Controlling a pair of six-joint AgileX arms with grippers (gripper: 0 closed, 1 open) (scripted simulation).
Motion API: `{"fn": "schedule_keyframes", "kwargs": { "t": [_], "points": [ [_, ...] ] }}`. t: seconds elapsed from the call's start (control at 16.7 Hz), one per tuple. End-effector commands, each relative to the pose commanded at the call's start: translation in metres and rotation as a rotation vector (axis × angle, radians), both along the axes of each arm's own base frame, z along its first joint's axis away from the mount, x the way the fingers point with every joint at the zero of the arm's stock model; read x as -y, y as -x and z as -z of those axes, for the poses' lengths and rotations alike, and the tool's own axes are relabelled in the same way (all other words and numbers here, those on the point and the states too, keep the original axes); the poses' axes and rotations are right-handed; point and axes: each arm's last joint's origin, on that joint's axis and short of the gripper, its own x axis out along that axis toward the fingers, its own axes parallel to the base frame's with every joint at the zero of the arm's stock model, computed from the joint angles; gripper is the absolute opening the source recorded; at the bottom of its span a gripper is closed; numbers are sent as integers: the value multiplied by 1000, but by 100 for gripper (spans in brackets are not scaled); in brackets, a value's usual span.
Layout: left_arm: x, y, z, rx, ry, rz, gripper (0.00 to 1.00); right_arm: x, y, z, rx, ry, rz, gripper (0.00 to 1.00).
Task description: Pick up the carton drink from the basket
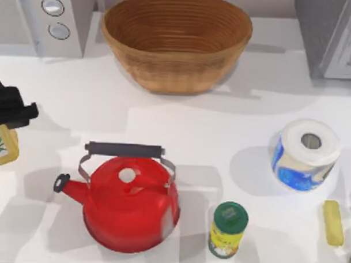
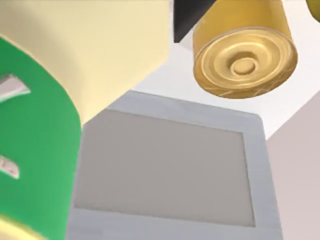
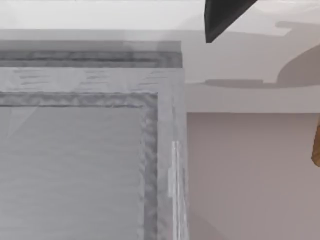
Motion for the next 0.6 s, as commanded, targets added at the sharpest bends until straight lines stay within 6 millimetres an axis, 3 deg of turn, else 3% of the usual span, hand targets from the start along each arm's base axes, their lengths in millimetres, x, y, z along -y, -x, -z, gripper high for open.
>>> {"fn": "schedule_keyframes", "kwargs": {
  "t": [0.36,0.6],
  "points": [
    [-7,-17,27,12,7,10,0,0,0,0,0,0,0,100],
    [-8,-17,30,7,6,11,0,0,0,0,0,0,0,100]
  ]
}}
